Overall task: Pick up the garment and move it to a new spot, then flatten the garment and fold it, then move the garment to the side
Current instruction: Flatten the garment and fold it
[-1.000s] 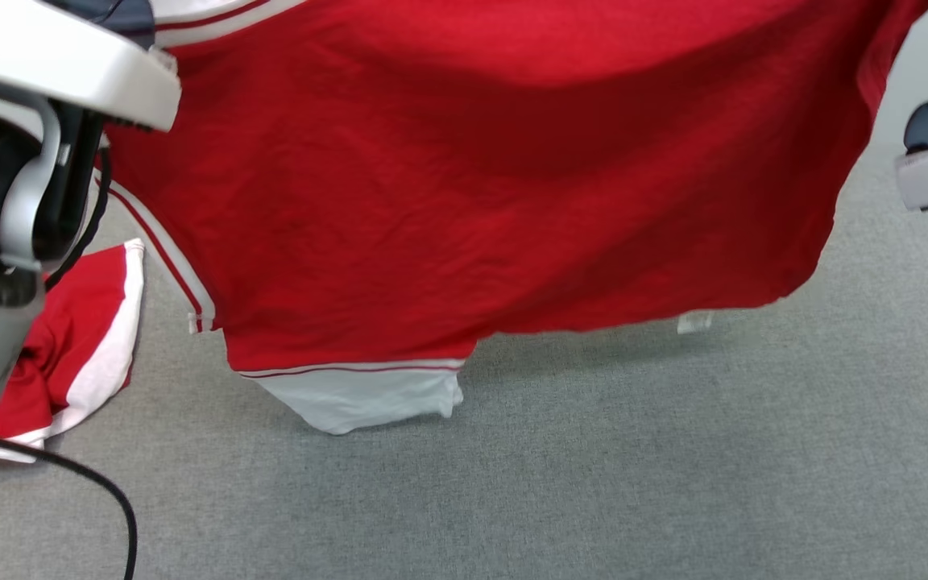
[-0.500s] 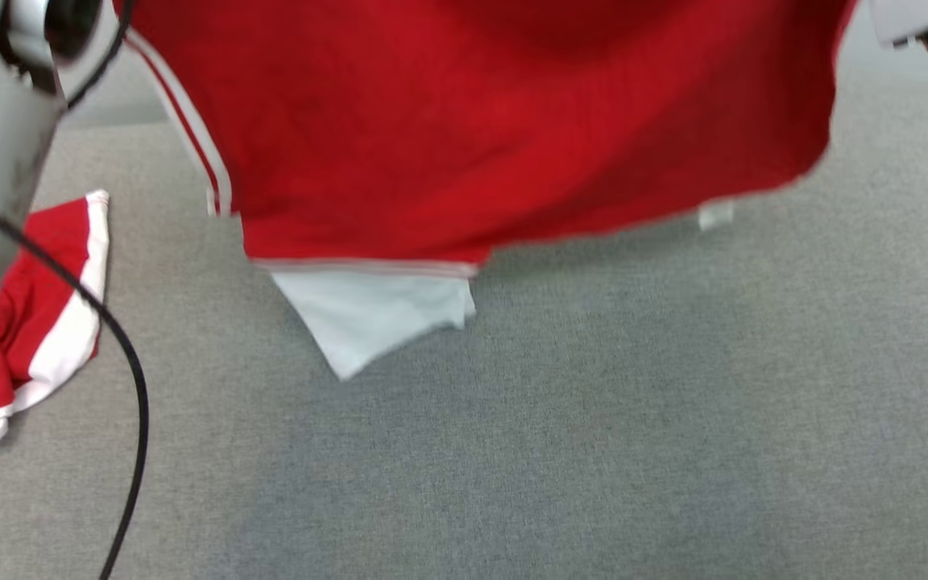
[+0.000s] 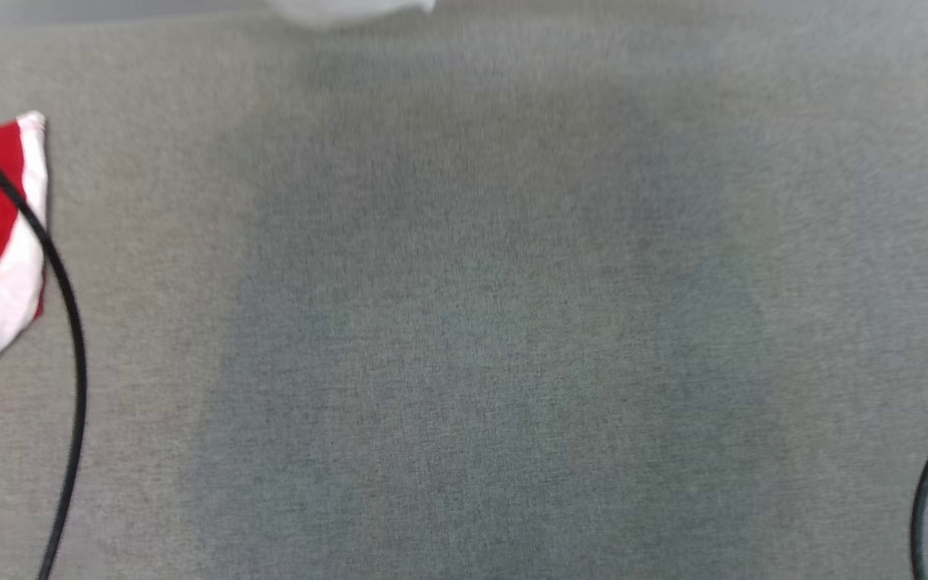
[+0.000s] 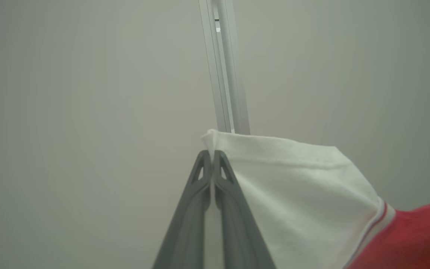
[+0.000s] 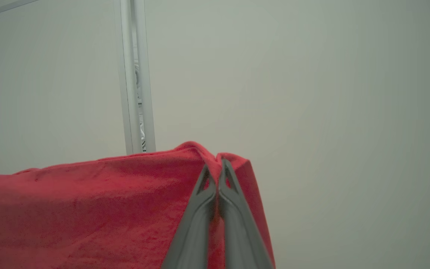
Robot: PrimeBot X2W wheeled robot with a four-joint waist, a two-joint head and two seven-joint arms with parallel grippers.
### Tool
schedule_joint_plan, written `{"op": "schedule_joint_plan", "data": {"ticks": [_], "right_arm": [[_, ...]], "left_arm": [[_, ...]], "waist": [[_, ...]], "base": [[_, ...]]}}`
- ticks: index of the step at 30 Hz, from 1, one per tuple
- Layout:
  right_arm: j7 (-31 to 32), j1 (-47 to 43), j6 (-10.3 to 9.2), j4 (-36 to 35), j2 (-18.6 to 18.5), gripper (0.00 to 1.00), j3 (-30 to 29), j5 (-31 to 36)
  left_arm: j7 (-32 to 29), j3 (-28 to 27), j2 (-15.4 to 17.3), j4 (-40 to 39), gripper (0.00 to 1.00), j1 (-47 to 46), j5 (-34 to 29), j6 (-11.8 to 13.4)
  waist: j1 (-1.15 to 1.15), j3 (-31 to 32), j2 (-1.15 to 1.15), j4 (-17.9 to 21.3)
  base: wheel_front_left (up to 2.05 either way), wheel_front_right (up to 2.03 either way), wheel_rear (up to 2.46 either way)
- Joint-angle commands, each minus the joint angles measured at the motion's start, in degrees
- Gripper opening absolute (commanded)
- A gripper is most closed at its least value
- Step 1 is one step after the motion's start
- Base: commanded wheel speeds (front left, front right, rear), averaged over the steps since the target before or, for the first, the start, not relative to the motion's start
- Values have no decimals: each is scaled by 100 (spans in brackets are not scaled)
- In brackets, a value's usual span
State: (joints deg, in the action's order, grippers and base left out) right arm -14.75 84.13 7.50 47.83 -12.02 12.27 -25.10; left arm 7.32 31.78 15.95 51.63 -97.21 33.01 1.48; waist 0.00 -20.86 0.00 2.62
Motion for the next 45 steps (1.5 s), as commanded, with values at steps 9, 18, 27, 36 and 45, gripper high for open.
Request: {"op": "schedule_joint_plan", "data": {"ticks": [9, 18, 27, 36, 45], "right_arm": [[-42, -523, -2, -40, 57, 0, 324, 41], [-37, -2121, -2, -1133, -378, 0, 739, -782], [-37, -4379, -1, -1910, -556, 0, 1089, -1456], [-36, -5996, -1, -2161, -593, 0, 998, -1912], [559, -7593, -2, -2706, -690, 0, 523, -1901]], "left_arm": [[621, 53, -434, 626, 0, 488, 150, -389], [792, -354, -400, -778, 0, 2305, 188, -128], [695, -469, 239, -3608, 0, 5653, 14, 713], [-340, -179, 1023, -6037, 0, 8196, 116, 1626], [-1392, 332, 1485, -7184, 0, 9567, 458, 1932]], "waist": [[0, -943, 0, -191], [0, -866, 0, -336], [0, -179, 0, -300], [0, 469, 0, -393], [0, 1227, 0, -631]], "base": [[0, 0, 0], [0, 0, 0], [0, 0, 0], [0, 0, 0], [0, 0, 0]]}}
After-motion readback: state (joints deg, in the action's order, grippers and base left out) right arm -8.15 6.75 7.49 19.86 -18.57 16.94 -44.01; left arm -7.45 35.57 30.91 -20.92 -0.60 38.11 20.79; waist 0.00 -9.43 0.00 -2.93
